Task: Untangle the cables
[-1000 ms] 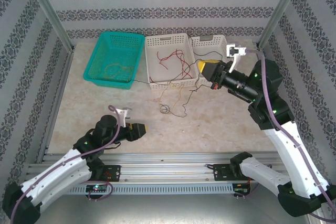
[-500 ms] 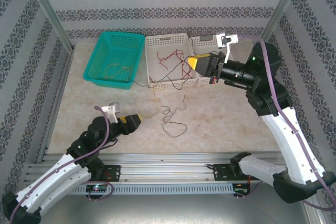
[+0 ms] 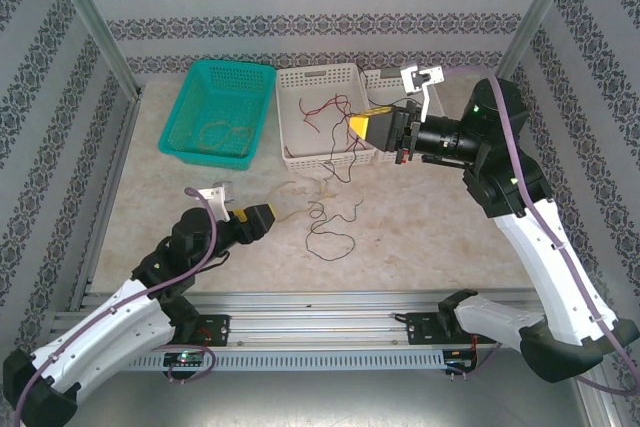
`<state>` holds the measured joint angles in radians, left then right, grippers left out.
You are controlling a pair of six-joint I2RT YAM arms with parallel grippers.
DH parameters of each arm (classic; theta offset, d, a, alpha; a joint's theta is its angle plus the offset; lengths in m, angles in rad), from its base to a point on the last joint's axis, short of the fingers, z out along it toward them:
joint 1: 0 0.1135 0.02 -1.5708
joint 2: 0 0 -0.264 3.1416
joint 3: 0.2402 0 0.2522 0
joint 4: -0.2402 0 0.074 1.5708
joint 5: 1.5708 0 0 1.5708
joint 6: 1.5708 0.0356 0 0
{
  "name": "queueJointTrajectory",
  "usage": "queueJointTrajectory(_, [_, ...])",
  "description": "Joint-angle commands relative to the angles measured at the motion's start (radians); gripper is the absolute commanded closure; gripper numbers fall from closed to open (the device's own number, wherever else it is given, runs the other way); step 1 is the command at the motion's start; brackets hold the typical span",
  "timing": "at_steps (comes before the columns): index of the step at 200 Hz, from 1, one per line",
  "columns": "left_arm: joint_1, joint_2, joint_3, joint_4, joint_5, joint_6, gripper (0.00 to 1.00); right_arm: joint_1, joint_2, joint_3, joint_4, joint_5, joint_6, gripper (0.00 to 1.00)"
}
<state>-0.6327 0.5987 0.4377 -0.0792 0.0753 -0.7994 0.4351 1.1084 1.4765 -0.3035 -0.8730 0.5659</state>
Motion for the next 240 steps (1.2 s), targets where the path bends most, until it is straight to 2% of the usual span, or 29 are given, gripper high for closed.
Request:
queueJointTrajectory(1, [0.018,-0.028,0.065,-0.033,-0.044,0.052,0.21,0.013,0.013,0.04,0.026,-0.012,-0.009,1.0])
queueJointTrajectory(27, [0.041,-0.07,0.133,-0.132,-0.084,0.091,0.18,0.022,0.058,0.136,0.012,-0.017,-0.006,1.0])
queueJointTrajectory(56, [0.054,-0.034,0.174,-0.176,-0.029,0.099,0.17,0.052,0.104,0.232,0.011,-0.04,0.013,1.0])
queueJointTrajectory(75, [0.054,-0.001,0.144,-0.104,0.057,0.081,0.17,0.082,0.118,0.266,0.007,-0.028,0.006,1.0])
queueJointTrajectory(99, [0.054,0.061,0.079,0.076,0.229,0.043,0.17,0.094,0.141,0.292,0.016,-0.018,0.01,1.0])
queueJointTrajectory(118, [0.054,0.116,0.074,0.11,0.281,0.043,0.18,0.102,0.16,0.324,0.026,-0.003,0.023,1.0])
queueJointTrajectory(148, [0.054,0.082,0.062,0.078,0.248,0.069,0.17,0.122,0.224,0.453,-0.015,0.007,0.015,1.0])
queueJointTrajectory(165, [0.054,0.04,0.079,0.015,0.209,0.096,0.16,0.122,0.299,0.585,-0.069,0.004,0.017,1.0])
queueJointTrajectory(207, [0.056,-0.069,0.152,-0.206,0.101,0.165,0.16,0.117,0.622,1.062,-0.208,-0.04,0.072,1.0])
queueJointTrajectory(226, [0.056,-0.115,0.189,-0.319,0.04,0.191,0.15,0.094,0.736,1.175,-0.075,-0.064,0.223,1.0])
queueJointTrajectory(240, [0.057,-0.134,0.209,-0.387,-0.001,0.199,0.14,0.087,0.852,1.339,-0.095,-0.063,0.258,1.0])
